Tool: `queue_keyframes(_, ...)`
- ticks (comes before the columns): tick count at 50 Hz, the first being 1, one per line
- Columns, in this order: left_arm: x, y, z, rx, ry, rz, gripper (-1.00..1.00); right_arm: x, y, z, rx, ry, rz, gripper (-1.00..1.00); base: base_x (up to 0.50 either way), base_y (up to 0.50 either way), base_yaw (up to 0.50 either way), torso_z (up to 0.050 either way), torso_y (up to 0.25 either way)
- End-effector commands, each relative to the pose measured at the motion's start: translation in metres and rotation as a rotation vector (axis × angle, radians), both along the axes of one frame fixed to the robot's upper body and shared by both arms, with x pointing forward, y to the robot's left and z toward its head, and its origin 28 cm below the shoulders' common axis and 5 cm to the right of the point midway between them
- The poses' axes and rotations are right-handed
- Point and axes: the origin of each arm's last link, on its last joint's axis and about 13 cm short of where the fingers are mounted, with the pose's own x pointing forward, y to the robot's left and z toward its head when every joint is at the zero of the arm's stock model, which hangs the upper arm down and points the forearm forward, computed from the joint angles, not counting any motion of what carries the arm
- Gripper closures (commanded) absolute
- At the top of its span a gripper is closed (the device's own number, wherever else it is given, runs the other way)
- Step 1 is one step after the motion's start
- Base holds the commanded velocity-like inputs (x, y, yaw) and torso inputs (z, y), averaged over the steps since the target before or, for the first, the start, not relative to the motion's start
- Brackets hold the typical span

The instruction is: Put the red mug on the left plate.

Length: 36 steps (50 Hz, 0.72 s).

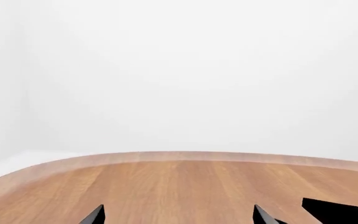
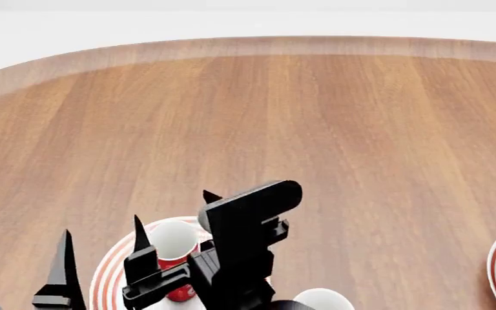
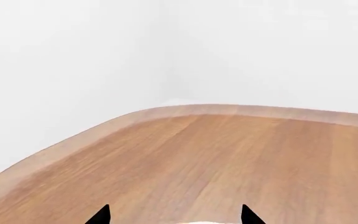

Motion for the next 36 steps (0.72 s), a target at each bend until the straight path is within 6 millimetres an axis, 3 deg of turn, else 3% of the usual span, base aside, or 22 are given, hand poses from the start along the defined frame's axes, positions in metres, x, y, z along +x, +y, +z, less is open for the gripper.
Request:
queue_keyframes(1, -0.013, -0.001, 0.022, 0.004, -0.046, -0.012, -1.0, -0.009, -0.005, 0.023, 0.057, -0.075, -0.032, -1.0, 0.0, 0.0, 0.0, 0.0, 0.0)
queue_keyframes(19, -0.024, -0.001, 0.044, 0.012, -0.096, -0.016, -1.0, -0.02, -0.014, 0.046, 0.122, -0.152, -0.071, -1.0, 0.0, 0.0, 0.0, 0.0, 0.0)
queue_keyframes(36, -0.04, 0.002, 0.069, 0.0, -0.162, -0.016, -1.0, -0.044, -0.018, 0.068, 0.154, -0.235, -0.079, -1.0, 0.0, 0.0, 0.0, 0.0, 0.0)
